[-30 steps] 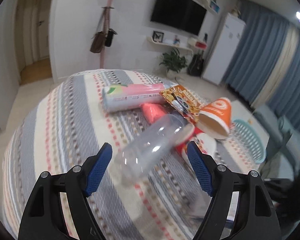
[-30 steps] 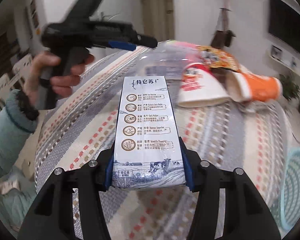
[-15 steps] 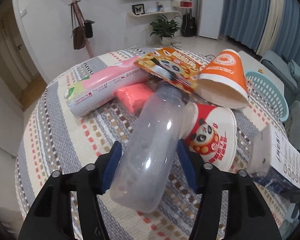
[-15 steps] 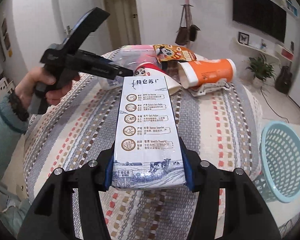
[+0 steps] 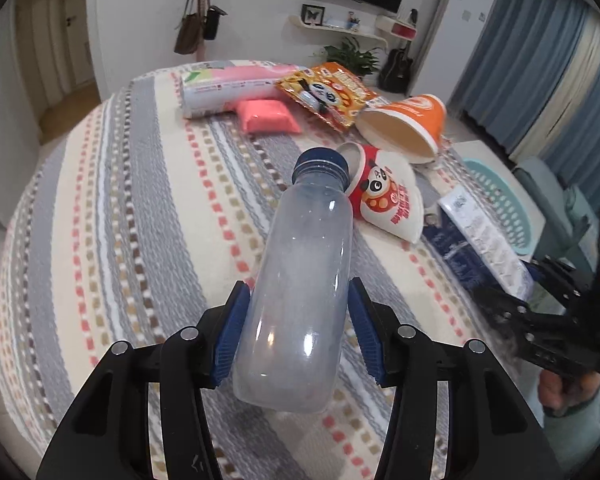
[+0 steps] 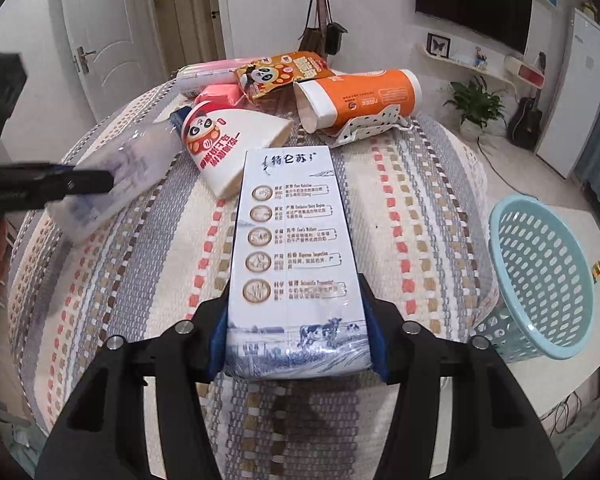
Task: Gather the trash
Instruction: 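Carry the bottle and carton to the blue basket and release them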
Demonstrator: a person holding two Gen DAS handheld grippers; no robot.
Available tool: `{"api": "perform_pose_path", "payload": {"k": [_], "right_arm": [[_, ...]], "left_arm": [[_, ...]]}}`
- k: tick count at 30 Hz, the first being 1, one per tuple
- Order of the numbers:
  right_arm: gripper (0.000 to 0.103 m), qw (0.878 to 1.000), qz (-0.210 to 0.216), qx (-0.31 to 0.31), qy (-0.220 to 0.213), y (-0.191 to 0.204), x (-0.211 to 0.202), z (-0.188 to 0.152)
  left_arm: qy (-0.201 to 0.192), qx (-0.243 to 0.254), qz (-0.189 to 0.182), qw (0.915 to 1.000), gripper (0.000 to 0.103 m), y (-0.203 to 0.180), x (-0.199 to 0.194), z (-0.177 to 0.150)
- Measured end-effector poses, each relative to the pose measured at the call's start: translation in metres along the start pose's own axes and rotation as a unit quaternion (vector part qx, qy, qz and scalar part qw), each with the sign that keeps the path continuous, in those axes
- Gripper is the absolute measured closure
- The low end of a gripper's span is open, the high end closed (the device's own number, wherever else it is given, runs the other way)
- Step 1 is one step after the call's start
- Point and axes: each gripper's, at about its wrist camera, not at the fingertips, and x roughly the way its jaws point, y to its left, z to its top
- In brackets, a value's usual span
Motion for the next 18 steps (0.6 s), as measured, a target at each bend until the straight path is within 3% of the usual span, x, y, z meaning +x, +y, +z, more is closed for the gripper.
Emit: {"api": "perform_pose_path", "payload": {"k": [4, 7, 9, 10, 13, 18], "right_arm": [[0.035, 1.000, 0.004, 0.015, 0.000, -0.003, 0.000, 0.010], [0.035, 1.000, 0.000, 0.023, 0.013, -0.003, 0.006, 0.017], [0.037, 0.999, 0.000, 0.027, 0.029, -0.004, 0.013, 0.020], [0.049, 0.999, 0.002, 0.028, 0.033, -0.004, 0.015, 0.020], [0.052, 0.999, 0.007, 0.030, 0.029, -0.006, 0.014, 0.022], [0.053, 0.998, 0.015, 0.057, -0.013, -0.021, -0.007, 0.032]], "left_arm": [[-0.006, 0.013, 0.020, 0.9997, 0.036, -0.010, 0.004, 0.005], [-0.001, 0.018, 0.030, 0.9994, 0.037, -0.019, 0.014, 0.009], [0.006, 0.021, 0.053, 0.9983, 0.048, -0.023, 0.023, 0.010], [0.009, 0.020, 0.058, 0.9981, 0.057, -0.023, 0.024, 0.009], [-0.007, -0.004, 0.053, 0.9986, 0.058, -0.018, 0.018, 0.006], [-0.075, -0.040, 0.025, 0.9960, 0.058, -0.007, -0.019, 0.011]]}}
